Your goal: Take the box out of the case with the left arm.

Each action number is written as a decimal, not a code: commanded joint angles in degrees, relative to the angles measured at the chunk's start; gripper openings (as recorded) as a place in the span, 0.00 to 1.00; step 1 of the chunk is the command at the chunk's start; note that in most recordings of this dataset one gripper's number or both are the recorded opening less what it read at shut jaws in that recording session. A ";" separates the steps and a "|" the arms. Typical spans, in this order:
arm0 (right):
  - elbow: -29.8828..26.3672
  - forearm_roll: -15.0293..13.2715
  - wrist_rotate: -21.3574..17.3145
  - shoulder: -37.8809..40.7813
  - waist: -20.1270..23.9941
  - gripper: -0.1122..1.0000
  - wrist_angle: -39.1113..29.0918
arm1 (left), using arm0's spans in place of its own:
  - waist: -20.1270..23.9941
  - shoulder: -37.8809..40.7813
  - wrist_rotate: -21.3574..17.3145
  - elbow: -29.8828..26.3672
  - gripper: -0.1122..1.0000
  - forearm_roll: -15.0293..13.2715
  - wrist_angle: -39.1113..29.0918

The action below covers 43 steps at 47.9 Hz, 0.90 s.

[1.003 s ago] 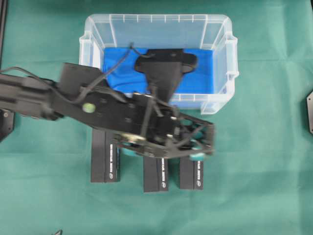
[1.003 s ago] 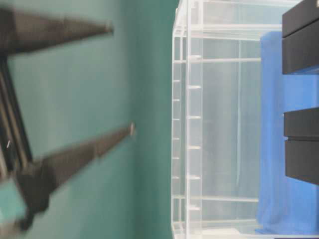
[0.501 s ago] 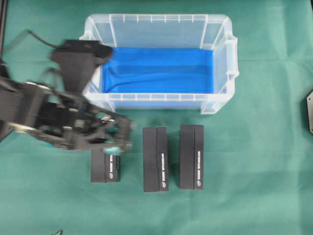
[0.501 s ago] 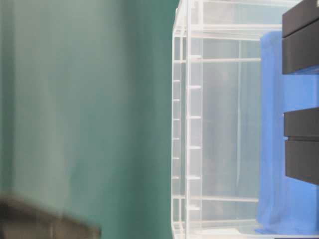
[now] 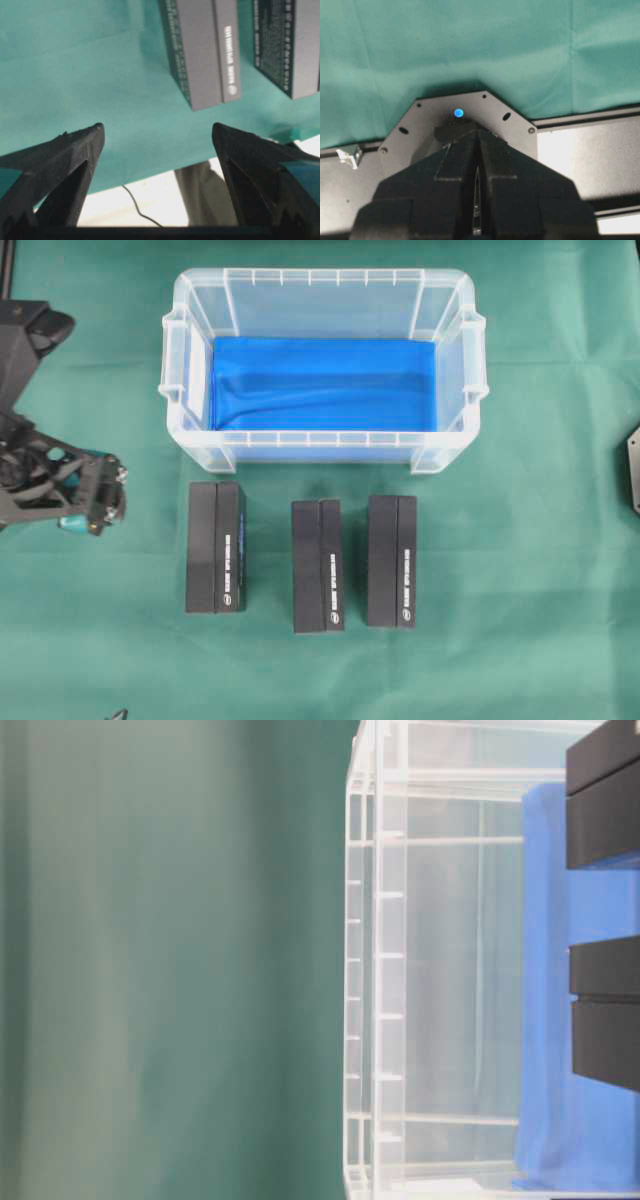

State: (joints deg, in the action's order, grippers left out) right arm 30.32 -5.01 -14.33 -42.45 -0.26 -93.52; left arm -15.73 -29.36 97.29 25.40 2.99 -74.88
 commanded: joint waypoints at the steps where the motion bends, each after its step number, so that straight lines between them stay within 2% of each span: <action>1: -0.35 -0.09 -0.09 0.18 0.00 0.10 0.09 | -0.44 -1.41 -0.09 -0.09 0.93 -0.18 0.18; 26: -0.35 -0.09 -0.09 0.18 0.00 0.10 0.09 | -0.35 -1.41 -0.26 -0.18 0.93 -0.18 0.09; 35: -0.44 -0.09 -0.09 0.18 0.00 0.10 0.09 | 2.99 -1.93 -1.23 0.00 0.93 0.00 -0.26; 43: -0.44 -0.09 0.00 0.18 0.00 0.10 0.09 | 6.59 -2.55 -3.87 0.26 0.93 0.00 -1.23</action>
State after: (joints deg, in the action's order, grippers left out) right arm 30.50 -5.01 -14.33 -42.36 -0.18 -93.52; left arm -10.81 -31.29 94.31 26.19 2.72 -75.67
